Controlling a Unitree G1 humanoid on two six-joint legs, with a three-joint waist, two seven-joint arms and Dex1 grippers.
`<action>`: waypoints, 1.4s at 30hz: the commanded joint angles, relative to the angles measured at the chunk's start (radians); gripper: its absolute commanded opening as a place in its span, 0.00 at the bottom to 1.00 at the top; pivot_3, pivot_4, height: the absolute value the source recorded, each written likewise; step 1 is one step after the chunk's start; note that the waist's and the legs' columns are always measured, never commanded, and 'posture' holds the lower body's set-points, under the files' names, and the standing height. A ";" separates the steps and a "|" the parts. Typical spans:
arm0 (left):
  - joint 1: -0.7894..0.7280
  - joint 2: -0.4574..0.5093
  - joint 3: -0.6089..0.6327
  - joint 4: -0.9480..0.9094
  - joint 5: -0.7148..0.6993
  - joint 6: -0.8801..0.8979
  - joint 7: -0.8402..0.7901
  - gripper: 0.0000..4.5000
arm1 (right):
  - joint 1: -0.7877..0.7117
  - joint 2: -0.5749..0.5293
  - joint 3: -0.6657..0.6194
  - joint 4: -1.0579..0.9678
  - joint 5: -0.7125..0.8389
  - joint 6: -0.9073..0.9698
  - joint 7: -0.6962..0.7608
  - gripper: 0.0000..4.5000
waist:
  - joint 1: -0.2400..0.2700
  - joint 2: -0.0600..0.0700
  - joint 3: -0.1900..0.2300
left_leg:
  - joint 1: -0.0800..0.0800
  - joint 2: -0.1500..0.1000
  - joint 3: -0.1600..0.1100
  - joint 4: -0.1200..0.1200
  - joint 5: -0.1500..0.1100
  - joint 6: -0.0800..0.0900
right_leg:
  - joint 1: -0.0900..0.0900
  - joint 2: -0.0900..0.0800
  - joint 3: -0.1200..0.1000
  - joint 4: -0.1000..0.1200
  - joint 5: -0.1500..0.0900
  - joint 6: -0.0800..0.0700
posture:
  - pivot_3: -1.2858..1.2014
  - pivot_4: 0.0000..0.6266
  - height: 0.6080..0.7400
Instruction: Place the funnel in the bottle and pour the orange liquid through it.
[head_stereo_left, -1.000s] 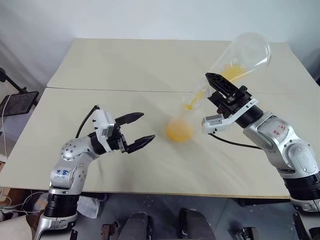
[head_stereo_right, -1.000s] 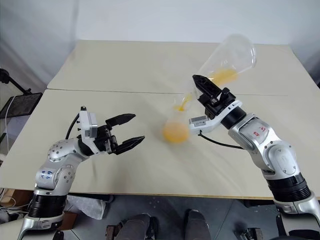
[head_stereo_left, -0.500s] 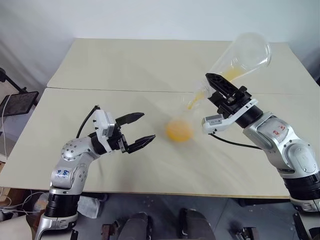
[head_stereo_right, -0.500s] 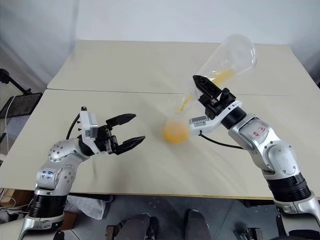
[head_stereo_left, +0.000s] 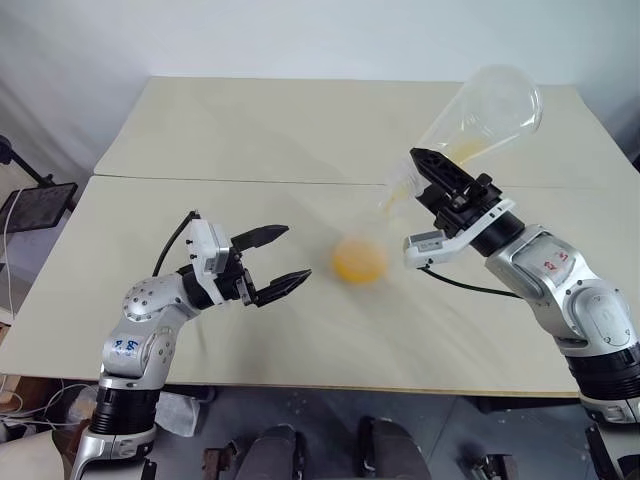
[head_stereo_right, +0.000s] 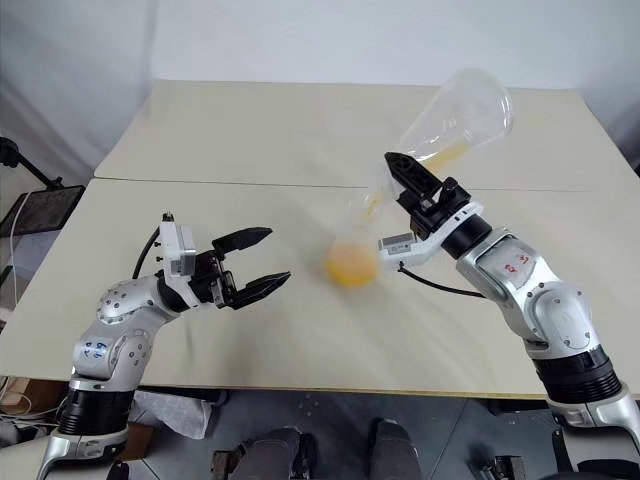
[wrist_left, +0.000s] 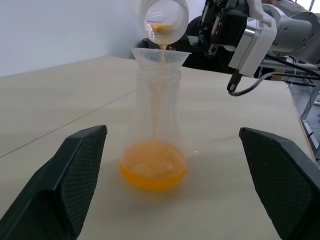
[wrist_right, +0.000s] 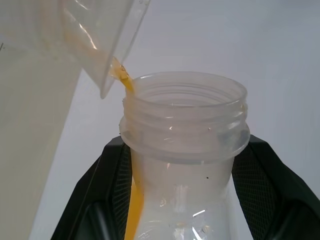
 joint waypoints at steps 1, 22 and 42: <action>0.005 -0.002 -0.003 -0.036 -0.008 -0.013 0.004 1.00 | -0.020 0.000 -0.012 -0.028 -0.006 0.002 -0.025 0.54 | 0.000 0.000 0.000 | 0.000 0.000 0.000 0.000 0.000 0.000 | 0.000 0.000 0.000 0.000 0.000 0.000 | 0.52 0.24 1.00; -0.001 -0.009 -0.007 -0.030 -0.009 -0.020 0.008 1.00 | -0.025 0.008 -0.005 -0.045 -0.034 0.002 -0.029 0.54 | 0.000 0.000 0.000 | 0.000 0.000 0.000 0.000 0.000 0.000 | 0.000 0.000 0.000 0.000 0.000 0.000 | 0.52 0.24 1.00; -0.014 0.027 0.006 -0.013 -0.020 -0.003 -0.029 1.00 | -0.011 0.033 -0.011 -0.079 -0.034 0.030 -0.014 0.54 | 0.000 0.000 0.000 | 0.000 0.000 0.000 0.000 0.000 0.000 | 0.000 0.000 0.000 0.000 0.000 0.000 | 0.52 0.24 1.00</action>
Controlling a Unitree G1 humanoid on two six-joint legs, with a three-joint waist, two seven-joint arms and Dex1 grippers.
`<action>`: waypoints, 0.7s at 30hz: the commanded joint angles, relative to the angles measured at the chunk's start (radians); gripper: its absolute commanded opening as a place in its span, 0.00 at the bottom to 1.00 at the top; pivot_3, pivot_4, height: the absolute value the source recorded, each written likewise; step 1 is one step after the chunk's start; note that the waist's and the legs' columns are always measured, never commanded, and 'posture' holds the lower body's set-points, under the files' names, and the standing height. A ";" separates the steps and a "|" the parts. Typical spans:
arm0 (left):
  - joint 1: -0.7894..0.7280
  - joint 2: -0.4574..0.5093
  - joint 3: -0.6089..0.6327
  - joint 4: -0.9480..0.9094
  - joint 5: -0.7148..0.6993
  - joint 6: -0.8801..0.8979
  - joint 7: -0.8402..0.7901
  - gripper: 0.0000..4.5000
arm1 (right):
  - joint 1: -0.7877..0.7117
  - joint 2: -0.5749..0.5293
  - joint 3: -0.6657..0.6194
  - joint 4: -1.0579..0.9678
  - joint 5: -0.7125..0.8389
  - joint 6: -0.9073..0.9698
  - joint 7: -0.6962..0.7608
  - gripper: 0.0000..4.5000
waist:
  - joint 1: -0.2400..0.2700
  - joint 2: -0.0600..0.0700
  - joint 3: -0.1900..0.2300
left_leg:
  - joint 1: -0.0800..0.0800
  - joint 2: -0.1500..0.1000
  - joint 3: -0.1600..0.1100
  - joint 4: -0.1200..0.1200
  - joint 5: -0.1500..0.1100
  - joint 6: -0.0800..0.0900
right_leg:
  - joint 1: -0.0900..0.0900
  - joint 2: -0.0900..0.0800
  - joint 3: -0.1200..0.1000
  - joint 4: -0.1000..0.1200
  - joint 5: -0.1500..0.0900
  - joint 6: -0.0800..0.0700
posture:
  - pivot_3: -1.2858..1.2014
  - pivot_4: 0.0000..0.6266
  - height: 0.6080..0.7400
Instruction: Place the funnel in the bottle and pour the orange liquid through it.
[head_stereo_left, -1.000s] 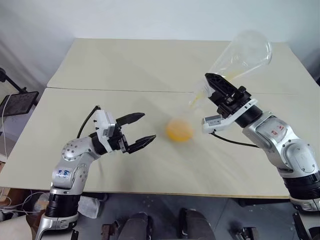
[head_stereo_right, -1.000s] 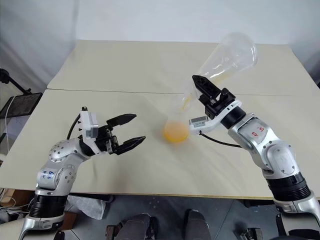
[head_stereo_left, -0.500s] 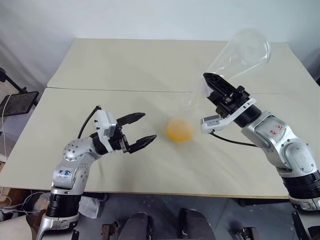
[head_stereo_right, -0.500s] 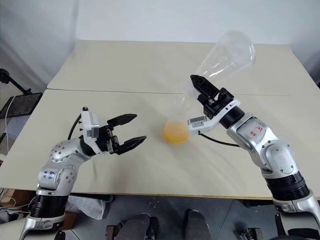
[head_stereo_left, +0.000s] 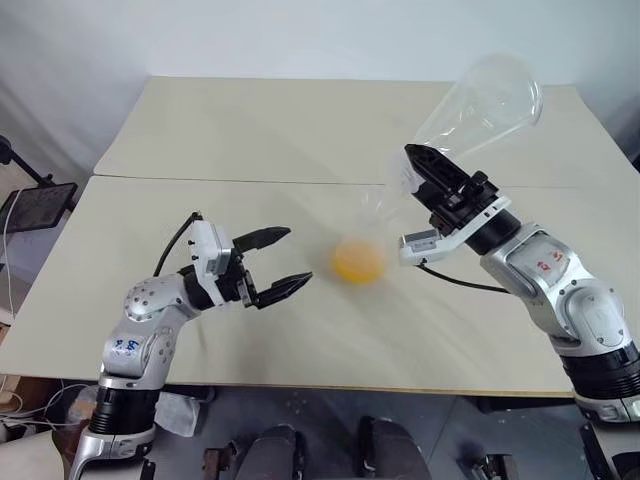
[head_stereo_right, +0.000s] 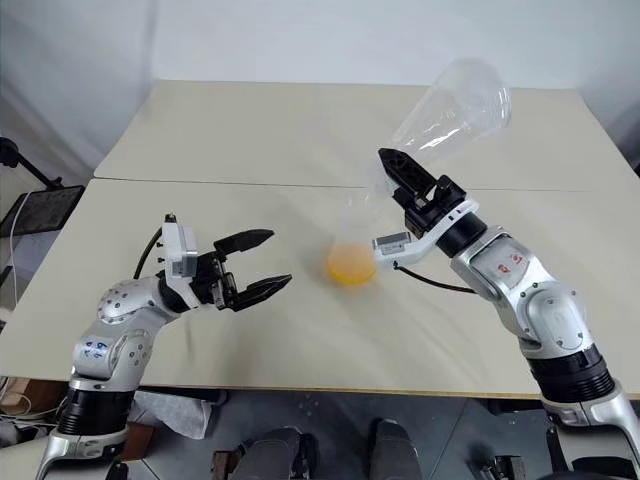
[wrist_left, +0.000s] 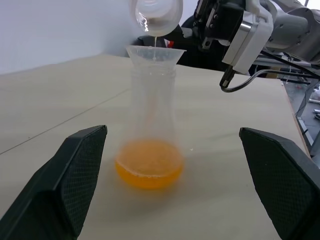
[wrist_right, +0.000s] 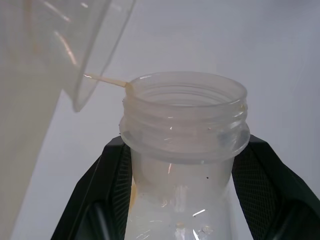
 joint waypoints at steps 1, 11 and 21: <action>-0.014 0.013 0.015 -0.013 -0.020 -0.004 -0.014 1.00 | 0.007 0.013 -0.024 -0.052 0.034 0.018 0.007 0.54 | 0.001 0.000 0.000 | 0.000 0.000 0.000 0.000 0.000 0.000 | 0.000 0.000 0.000 0.000 0.000 0.000 | 0.52 0.24 1.00; -0.029 0.015 0.008 0.000 -0.020 -0.003 -0.025 1.00 | 0.058 0.105 -0.087 -0.107 0.253 0.124 0.122 0.54 | 0.001 0.000 0.000 | 0.000 0.000 -0.001 0.000 0.000 0.000 | 0.001 0.000 0.000 0.000 0.000 0.000 | 0.52 0.24 1.00; -0.039 0.043 0.016 0.021 -0.020 0.004 -0.059 1.00 | -0.015 0.351 -0.341 -0.356 0.847 0.671 0.363 0.54 | 0.000 0.000 0.000 | 0.000 0.000 -0.001 0.000 0.000 0.000 | 0.000 0.000 -0.001 0.001 0.000 0.000 | 0.52 0.24 1.00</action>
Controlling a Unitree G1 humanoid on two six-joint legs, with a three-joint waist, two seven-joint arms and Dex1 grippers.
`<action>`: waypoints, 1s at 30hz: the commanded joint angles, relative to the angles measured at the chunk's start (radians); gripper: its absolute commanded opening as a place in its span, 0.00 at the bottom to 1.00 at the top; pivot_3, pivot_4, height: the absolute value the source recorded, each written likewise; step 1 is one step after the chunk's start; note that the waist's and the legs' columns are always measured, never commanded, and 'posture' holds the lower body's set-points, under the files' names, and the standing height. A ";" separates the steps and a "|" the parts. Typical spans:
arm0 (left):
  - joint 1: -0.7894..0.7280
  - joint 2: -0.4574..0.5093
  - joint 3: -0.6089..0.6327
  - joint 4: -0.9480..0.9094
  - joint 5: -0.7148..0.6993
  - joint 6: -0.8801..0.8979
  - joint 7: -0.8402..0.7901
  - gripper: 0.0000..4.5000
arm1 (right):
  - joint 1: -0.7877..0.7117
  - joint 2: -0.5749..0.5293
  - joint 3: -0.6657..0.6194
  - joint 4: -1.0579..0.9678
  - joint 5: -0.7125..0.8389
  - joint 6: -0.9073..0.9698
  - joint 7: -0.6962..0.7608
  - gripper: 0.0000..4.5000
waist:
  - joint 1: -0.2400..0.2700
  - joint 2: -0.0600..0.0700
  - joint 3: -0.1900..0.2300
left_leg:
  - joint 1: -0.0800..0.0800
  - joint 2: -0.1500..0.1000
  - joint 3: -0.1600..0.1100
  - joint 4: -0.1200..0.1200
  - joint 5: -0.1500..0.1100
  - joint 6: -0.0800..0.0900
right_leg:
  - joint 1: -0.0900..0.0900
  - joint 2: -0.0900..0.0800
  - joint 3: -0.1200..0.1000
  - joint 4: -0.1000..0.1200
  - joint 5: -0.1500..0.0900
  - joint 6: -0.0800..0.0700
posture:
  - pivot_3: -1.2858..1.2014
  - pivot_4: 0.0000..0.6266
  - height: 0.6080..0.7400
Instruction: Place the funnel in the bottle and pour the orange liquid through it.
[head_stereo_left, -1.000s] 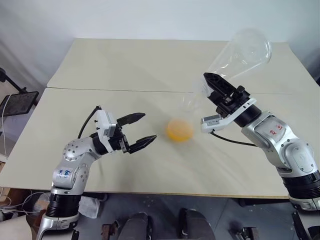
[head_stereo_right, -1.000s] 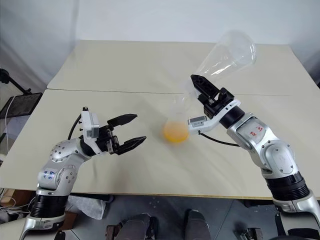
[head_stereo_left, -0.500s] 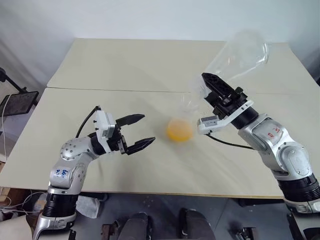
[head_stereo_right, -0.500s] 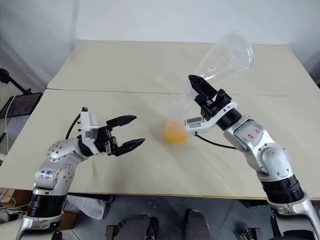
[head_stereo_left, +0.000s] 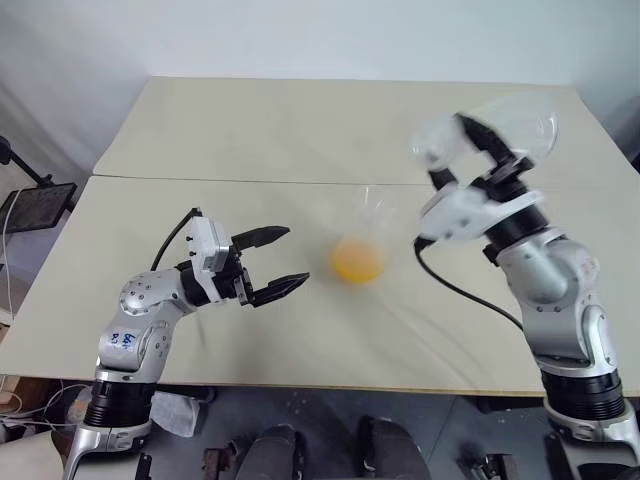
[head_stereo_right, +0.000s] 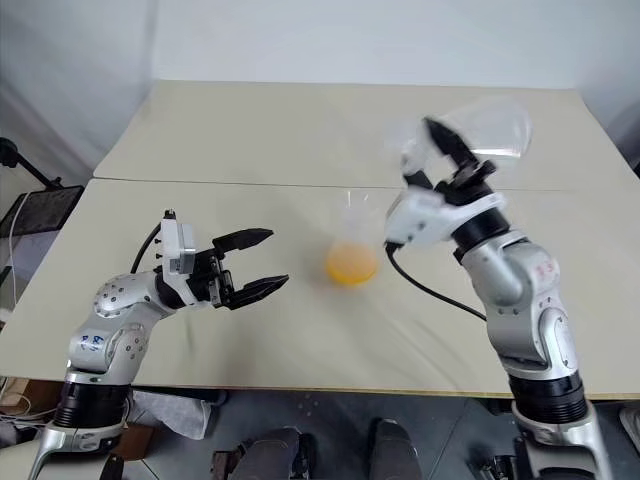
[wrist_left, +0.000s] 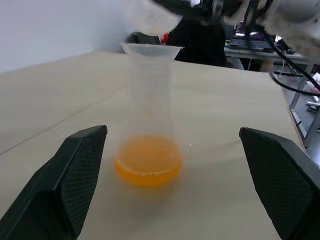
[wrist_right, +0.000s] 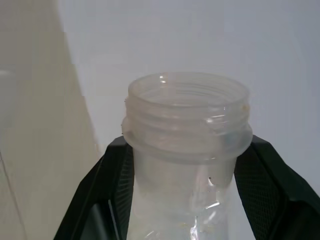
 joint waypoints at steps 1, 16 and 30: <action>-0.007 0.024 0.015 -0.015 -0.026 0.011 -0.024 1.00 | -0.052 0.079 -0.152 -0.149 0.302 0.264 0.082 0.54 | 0.000 0.000 0.000 | 0.000 0.001 -0.001 0.000 0.000 0.000 | 0.000 0.000 0.000 0.000 0.000 0.000 | 0.52 0.24 1.00; -0.039 0.002 0.005 -0.024 -0.020 0.016 -0.011 1.00 | -0.028 0.044 -0.477 0.244 0.577 0.381 -0.066 0.54 | -0.002 0.000 0.000 | 0.001 -0.002 0.001 -0.004 0.000 0.001 | -0.002 -0.002 0.001 0.003 0.000 0.000 | 0.52 0.24 1.00; -0.022 0.008 0.008 -0.055 -0.026 0.039 -0.004 1.00 | 0.054 0.020 -0.513 0.387 0.744 0.185 -0.081 0.82 | 0.001 0.001 0.000 | 0.001 -0.003 0.001 -0.004 0.001 0.001 | -0.002 -0.003 0.001 0.003 0.000 0.000 | 0.52 0.24 1.00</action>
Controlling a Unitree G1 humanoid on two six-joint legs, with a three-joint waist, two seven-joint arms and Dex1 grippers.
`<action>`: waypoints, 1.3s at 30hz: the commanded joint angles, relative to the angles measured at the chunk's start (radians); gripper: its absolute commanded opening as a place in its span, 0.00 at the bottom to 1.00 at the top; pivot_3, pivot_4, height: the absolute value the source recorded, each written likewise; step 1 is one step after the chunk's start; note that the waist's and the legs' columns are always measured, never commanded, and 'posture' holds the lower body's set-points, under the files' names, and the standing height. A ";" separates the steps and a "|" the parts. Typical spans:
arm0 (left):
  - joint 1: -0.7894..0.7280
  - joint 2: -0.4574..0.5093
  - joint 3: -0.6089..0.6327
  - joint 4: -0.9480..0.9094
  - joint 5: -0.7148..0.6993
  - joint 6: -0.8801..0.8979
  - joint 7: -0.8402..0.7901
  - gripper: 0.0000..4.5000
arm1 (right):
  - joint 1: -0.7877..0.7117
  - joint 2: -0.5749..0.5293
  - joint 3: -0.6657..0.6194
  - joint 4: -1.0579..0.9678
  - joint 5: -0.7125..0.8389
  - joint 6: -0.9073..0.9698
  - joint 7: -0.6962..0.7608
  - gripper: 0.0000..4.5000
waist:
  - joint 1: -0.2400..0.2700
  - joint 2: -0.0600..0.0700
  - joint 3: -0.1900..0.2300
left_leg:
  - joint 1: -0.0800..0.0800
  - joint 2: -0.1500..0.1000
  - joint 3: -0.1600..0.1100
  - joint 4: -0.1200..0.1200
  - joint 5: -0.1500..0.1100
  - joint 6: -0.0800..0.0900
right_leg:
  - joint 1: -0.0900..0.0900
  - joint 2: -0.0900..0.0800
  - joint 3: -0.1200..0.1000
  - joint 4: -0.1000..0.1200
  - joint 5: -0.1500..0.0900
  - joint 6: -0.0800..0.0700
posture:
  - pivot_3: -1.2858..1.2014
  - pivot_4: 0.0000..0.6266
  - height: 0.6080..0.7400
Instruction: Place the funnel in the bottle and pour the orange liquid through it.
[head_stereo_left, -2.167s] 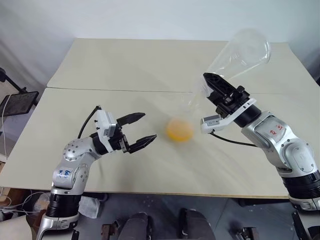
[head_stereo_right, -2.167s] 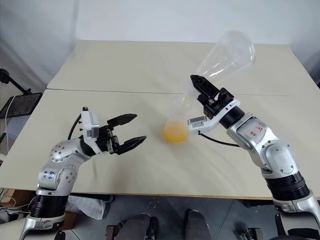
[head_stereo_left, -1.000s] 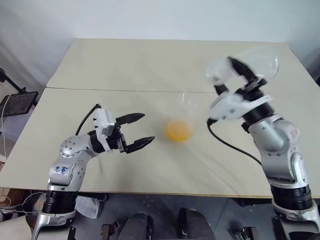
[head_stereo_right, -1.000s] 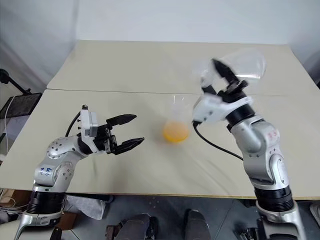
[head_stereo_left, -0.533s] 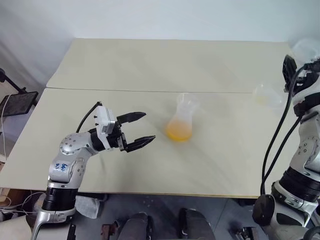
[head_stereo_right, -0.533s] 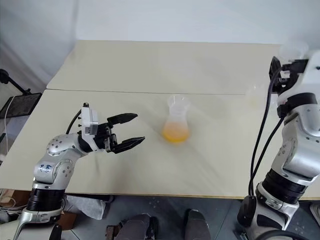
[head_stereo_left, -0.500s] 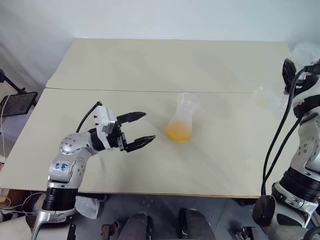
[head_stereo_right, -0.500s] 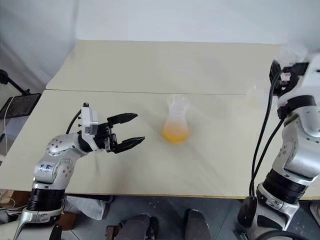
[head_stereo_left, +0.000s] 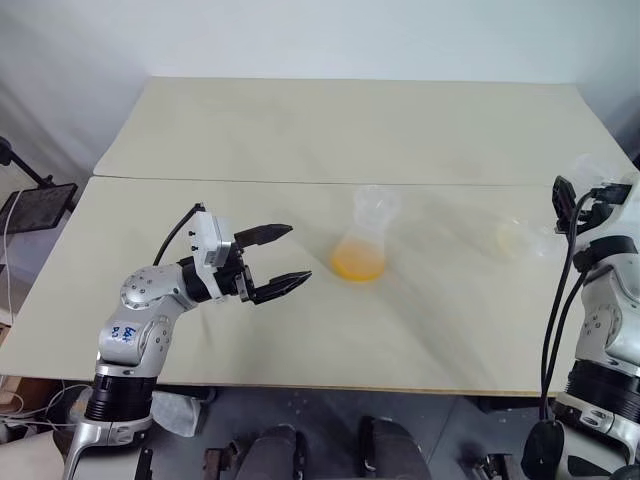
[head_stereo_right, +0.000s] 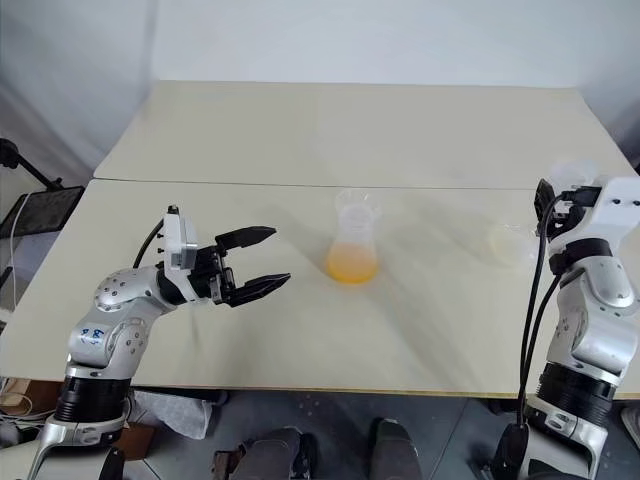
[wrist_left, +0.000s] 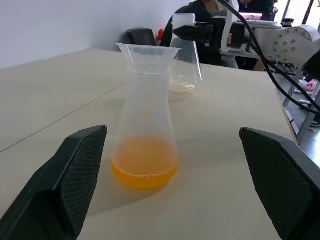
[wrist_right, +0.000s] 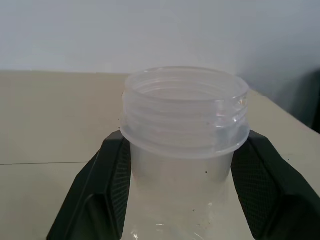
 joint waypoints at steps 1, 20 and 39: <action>0.010 0.010 0.010 -0.054 -0.025 0.007 0.003 1.00 | 0.021 -0.023 -0.020 -0.061 0.046 -0.042 -0.008 0.90 | 0.000 0.000 0.000 | 0.000 0.000 0.000 0.000 0.000 0.000 | 0.000 0.000 0.000 0.000 0.000 0.000 | 0.52 0.24 1.00; 0.007 0.027 0.034 0.002 -0.024 -0.004 -0.019 1.00 | 0.348 -0.205 -0.125 -0.340 0.380 0.020 0.285 0.99 | 0.017 0.000 0.000 | 0.000 0.000 -0.001 0.000 0.000 0.000 | 0.002 0.000 0.001 -0.005 0.000 0.000 | 0.52 0.24 1.00; 0.128 0.214 0.091 0.025 0.051 -0.110 -0.107 1.00 | 0.747 -0.321 -0.039 -0.471 0.453 -0.174 0.892 0.99 | 0.028 -0.002 0.001 | 0.000 0.003 -0.003 0.000 -0.001 -0.001 | 0.004 -0.004 0.004 -0.009 0.000 0.000 | 0.52 0.24 1.00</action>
